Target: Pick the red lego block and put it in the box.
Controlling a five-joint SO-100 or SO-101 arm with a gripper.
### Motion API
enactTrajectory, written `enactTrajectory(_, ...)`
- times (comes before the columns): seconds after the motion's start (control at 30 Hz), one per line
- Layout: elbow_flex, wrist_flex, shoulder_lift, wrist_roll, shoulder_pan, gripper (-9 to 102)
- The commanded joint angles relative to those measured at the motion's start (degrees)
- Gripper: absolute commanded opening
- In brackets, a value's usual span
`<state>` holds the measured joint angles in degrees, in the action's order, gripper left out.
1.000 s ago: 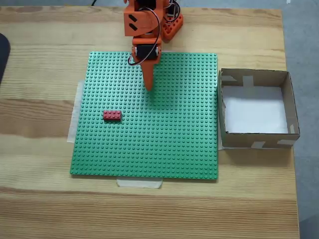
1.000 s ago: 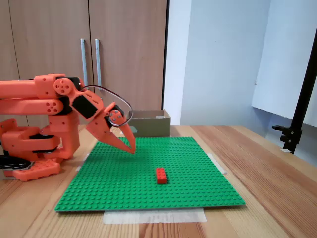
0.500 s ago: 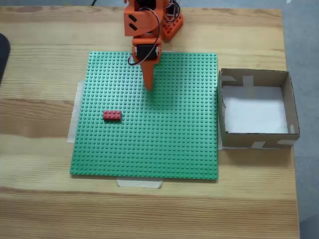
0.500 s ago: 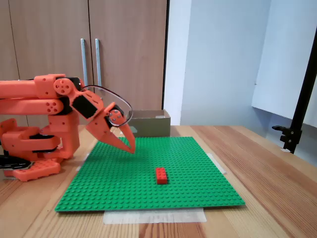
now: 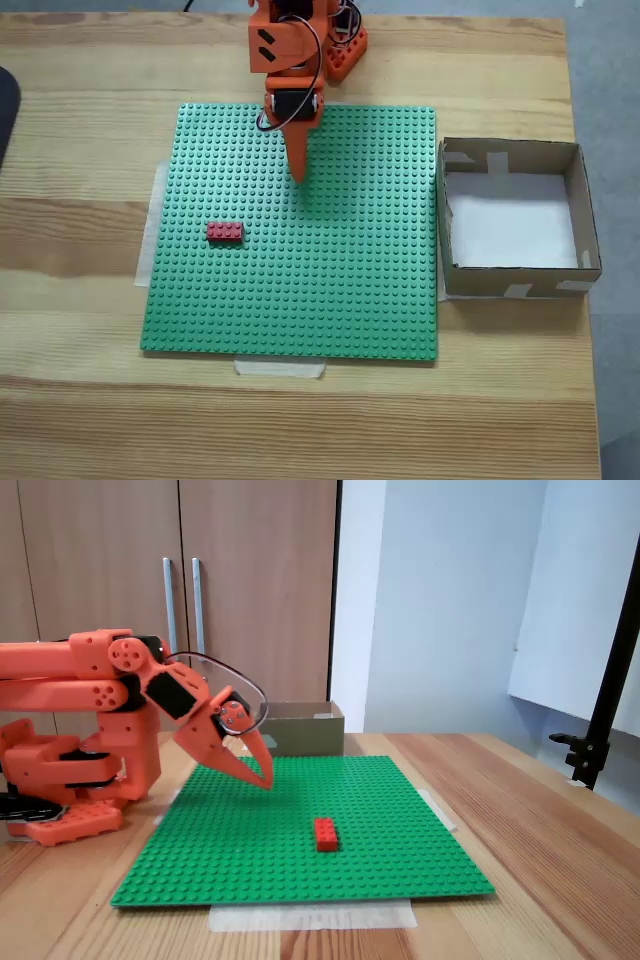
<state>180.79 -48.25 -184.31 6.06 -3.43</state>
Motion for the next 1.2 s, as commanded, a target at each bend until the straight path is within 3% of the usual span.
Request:
enactTrajectory(0.0,0.35,0.18,-0.35,0.7,-0.26,-1)
enactTrajectory(0.37,-3.52,-0.26,2.02,1.49,-0.26,-1)
enactTrajectory(0.77,-23.47,-2.9,19.86,-1.41,-0.62,-1)
enactTrajectory(1.17,-48.08,-14.94,41.66,0.79,1.93,1)
